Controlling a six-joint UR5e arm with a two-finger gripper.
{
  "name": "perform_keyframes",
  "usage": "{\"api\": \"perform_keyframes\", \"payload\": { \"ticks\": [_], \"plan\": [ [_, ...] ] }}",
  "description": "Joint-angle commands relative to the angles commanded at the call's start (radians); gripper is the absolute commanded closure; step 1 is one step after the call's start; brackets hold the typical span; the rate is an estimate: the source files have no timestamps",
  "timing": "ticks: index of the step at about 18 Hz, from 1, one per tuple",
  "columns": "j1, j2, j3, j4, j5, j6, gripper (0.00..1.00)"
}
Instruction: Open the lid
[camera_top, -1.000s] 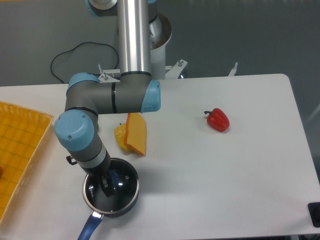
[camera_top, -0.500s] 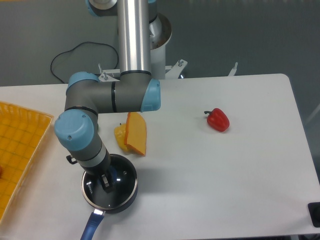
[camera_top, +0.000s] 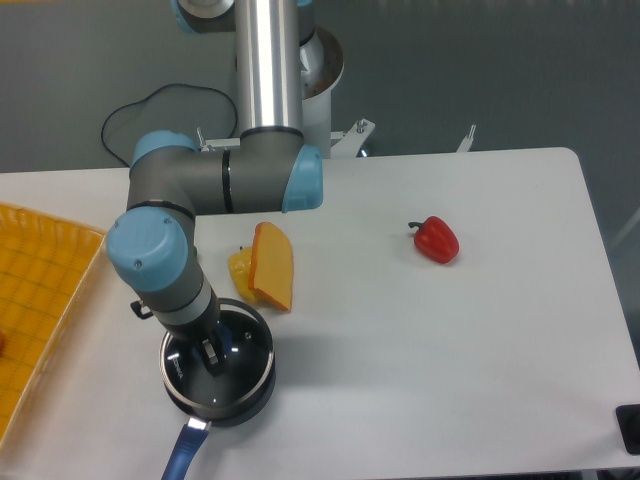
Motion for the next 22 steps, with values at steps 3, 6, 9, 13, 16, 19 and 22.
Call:
{"api": "perform_keyframes", "payload": {
  "ticks": [3,6,9,13,16,19,22],
  "plan": [
    [0.014,0.025,-0.003,-0.043,0.0,0.003,0.44],
    [0.026,0.045,-0.006,-0.066,0.0,0.023,0.44],
    [0.046,0.068,-0.006,-0.092,-0.008,0.055,0.44],
    [0.071,0.097,-0.02,-0.106,-0.035,0.084,0.44],
    [0.072,0.097,-0.021,-0.105,-0.038,0.083,0.44],
    [0.083,0.103,-0.031,-0.105,-0.044,0.084,0.44],
    [0.103,0.124,-0.04,-0.1,-0.072,0.084,0.44]
  ]
}}
